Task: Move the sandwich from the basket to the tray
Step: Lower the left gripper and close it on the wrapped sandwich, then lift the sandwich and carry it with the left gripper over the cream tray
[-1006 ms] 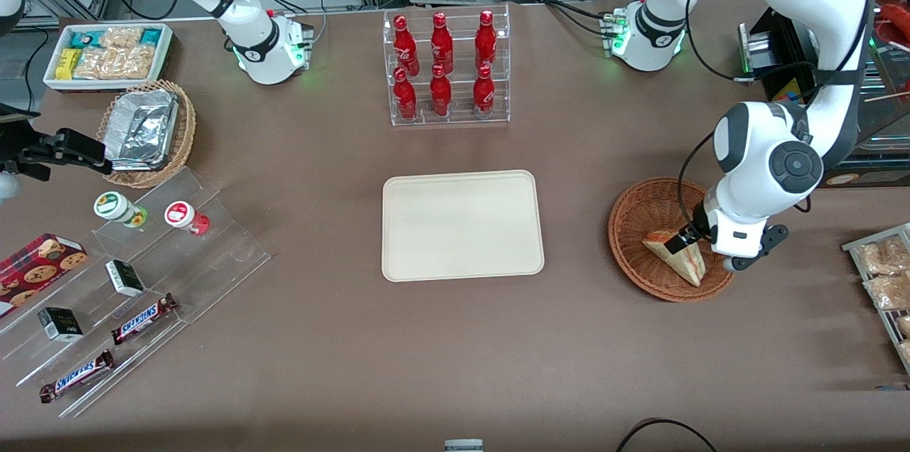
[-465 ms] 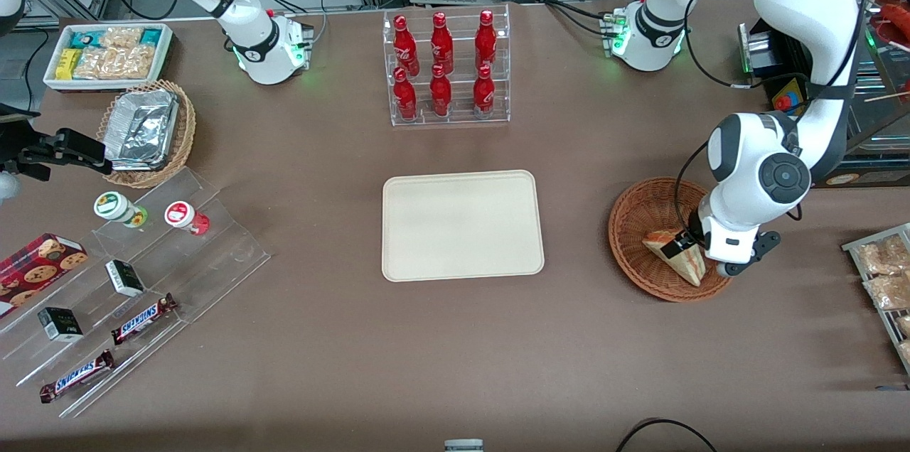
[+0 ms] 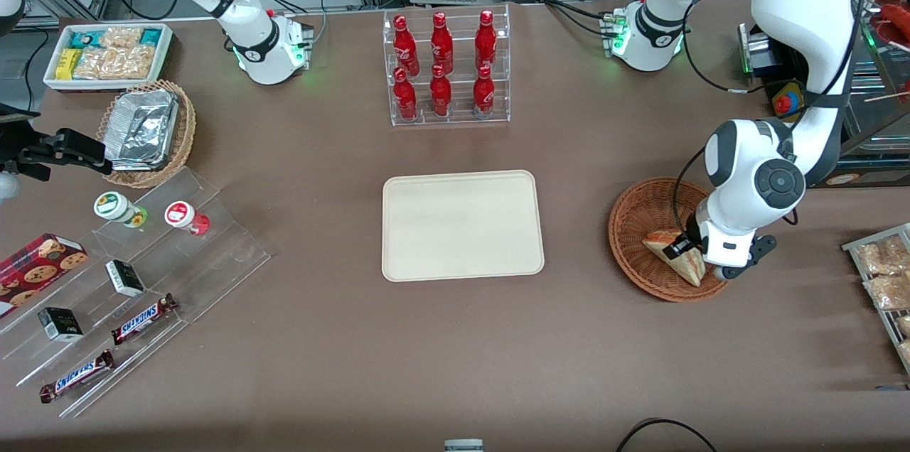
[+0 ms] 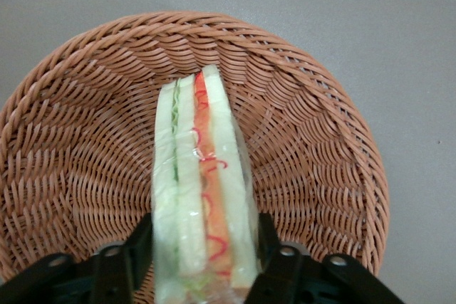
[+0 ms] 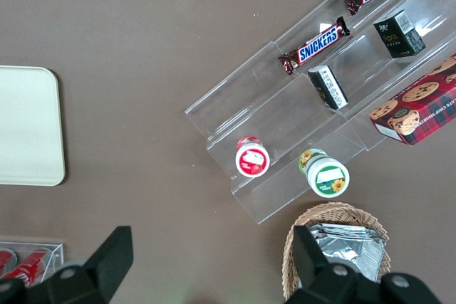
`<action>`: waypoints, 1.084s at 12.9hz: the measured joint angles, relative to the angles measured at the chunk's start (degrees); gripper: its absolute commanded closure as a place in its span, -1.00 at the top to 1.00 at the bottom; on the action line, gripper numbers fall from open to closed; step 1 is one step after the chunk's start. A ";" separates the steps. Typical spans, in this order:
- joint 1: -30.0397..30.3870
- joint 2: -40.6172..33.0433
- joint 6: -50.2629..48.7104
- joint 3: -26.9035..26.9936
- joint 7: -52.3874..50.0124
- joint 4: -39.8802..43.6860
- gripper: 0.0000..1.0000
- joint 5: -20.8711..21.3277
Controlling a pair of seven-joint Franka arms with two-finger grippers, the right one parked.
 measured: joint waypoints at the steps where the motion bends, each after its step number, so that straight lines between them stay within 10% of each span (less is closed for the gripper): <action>1: 0.00 0.05 0.00 0.00 0.00 0.12 -1.00 0.05; 6: -0.14 -0.93 -3.89 -0.16 0.03 2.24 -1.00 1.95; 14: -0.59 -5.41 -39.66 -11.95 -0.14 25.02 -1.00 6.43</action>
